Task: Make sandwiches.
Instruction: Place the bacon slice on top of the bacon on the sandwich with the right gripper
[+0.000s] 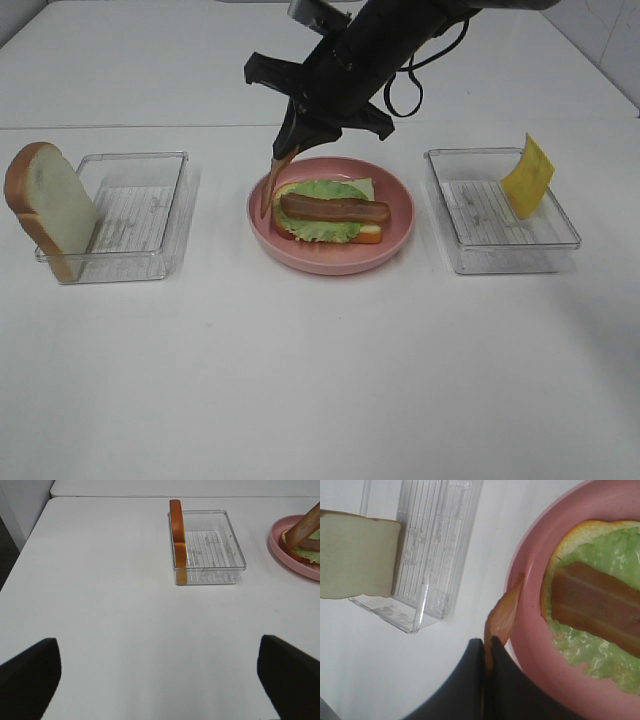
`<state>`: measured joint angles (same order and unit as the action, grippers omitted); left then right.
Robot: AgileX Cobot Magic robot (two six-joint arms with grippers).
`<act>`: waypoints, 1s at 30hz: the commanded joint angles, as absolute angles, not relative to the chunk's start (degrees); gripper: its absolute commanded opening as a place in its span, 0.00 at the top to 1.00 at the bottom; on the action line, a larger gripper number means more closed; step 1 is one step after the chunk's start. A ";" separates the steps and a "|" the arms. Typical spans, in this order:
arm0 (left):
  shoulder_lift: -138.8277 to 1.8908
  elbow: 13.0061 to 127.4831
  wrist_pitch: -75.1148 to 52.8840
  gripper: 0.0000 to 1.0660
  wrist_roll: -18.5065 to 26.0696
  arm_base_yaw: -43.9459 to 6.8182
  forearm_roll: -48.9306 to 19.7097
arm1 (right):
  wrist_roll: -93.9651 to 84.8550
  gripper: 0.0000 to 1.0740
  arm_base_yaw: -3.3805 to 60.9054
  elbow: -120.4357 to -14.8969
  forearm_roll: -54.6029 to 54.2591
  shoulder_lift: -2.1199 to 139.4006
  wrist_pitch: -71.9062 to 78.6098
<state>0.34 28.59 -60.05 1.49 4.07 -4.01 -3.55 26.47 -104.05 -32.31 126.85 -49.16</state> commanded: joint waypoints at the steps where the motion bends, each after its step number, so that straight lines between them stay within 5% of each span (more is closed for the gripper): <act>1: 1.43 28.59 -59.19 0.05 0.97 3.95 -4.35 | -3.61 1.00 26.36 -104.39 -27.56 128.63 -49.68; 11: 1.43 28.59 -59.19 0.05 0.97 3.95 -4.35 | 2.98 1.00 26.36 -104.39 -8.42 128.92 -49.96; 24: 1.43 28.59 -59.19 0.05 0.97 3.95 -4.35 | 4.18 0.99 26.36 -104.39 -6.02 128.97 -49.16; 25: 1.43 28.59 -59.19 0.05 0.97 3.95 -4.35 | 4.18 0.89 26.36 -104.39 -5.96 128.97 -49.16; 26: 1.43 28.59 -59.19 0.05 0.97 3.95 -4.35 | 4.18 0.89 26.36 -104.39 -5.96 128.97 -49.16; 28: 1.43 28.59 -59.19 0.05 0.97 3.95 -4.35 | 4.24 0.57 26.36 -104.39 -5.84 128.97 -49.16; 29: 1.43 28.59 -59.19 0.05 0.97 3.95 -4.35 | 4.24 0.57 26.36 -104.39 -5.84 128.97 -49.16; 30: 1.43 28.59 -59.19 0.05 0.97 3.95 -4.35 | 5.16 0.34 26.36 -104.39 -5.50 128.92 -49.27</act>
<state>0.34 28.59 -60.05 1.49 4.07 -4.01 4.07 26.47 -104.05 -6.19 129.03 -49.33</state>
